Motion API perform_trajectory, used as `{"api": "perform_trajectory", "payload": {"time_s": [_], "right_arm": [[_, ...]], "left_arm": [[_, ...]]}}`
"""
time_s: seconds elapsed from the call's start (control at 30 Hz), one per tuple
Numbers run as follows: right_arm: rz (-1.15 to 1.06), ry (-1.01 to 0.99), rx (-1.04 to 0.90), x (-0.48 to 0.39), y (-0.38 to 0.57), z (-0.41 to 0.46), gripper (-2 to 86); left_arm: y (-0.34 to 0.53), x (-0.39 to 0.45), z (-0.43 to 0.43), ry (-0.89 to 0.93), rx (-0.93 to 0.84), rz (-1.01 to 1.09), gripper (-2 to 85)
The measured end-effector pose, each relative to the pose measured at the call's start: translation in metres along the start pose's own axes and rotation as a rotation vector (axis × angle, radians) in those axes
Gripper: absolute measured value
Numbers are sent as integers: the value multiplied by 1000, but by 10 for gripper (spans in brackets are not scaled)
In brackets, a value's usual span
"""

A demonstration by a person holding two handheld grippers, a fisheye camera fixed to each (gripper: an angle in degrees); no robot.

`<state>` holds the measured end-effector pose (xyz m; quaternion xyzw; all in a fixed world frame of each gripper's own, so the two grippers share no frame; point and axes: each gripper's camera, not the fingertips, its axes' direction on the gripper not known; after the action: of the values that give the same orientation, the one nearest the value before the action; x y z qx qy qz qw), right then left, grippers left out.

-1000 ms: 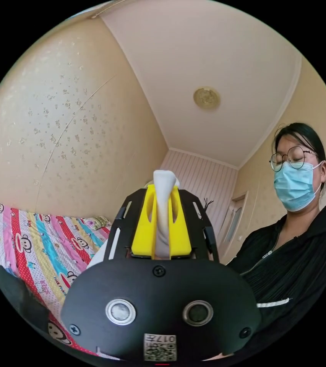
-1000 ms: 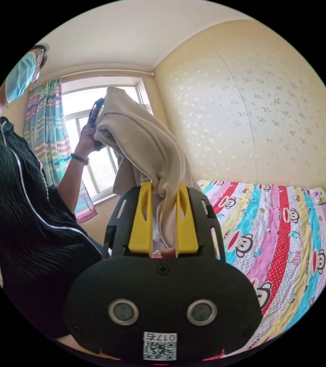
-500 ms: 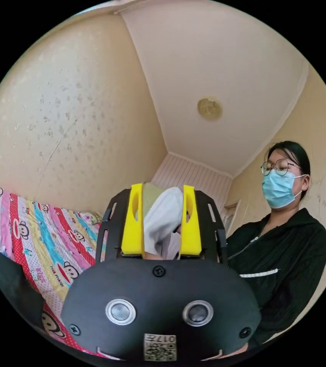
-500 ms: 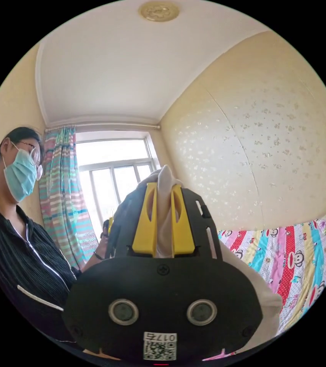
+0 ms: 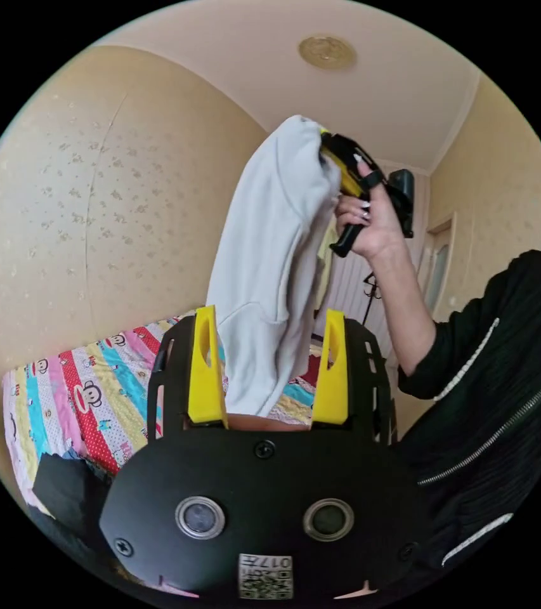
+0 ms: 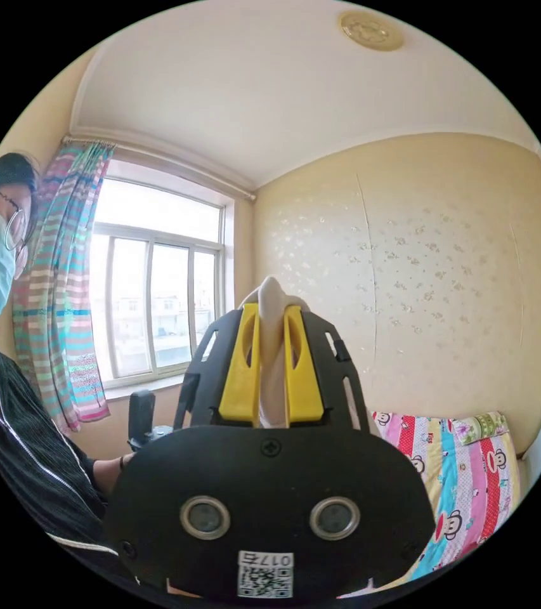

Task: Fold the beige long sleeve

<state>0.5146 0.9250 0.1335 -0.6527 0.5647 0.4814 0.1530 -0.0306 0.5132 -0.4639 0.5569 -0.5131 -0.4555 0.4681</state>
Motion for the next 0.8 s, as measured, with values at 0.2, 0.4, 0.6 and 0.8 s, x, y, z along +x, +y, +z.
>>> {"api": "perform_trajectory", "payload": {"time_s": [0.2, 0.4, 0.6, 0.8], "right_arm": [[1, -51, -40, 4, 3, -9, 67], [100, -48, -73, 43, 32, -16, 68], [214, -210, -179, 84, 65, 1, 69], [260, -157, -287, 110, 92, 21, 70]], "left_arm": [[18, -18, 4, 127, 28, -153, 84], [26, -49, -53, 325, 160, -144, 52], [10, -29, -95, 363, 92, 29, 50], [-10, -19, -101, 213, -171, -47, 51]]}}
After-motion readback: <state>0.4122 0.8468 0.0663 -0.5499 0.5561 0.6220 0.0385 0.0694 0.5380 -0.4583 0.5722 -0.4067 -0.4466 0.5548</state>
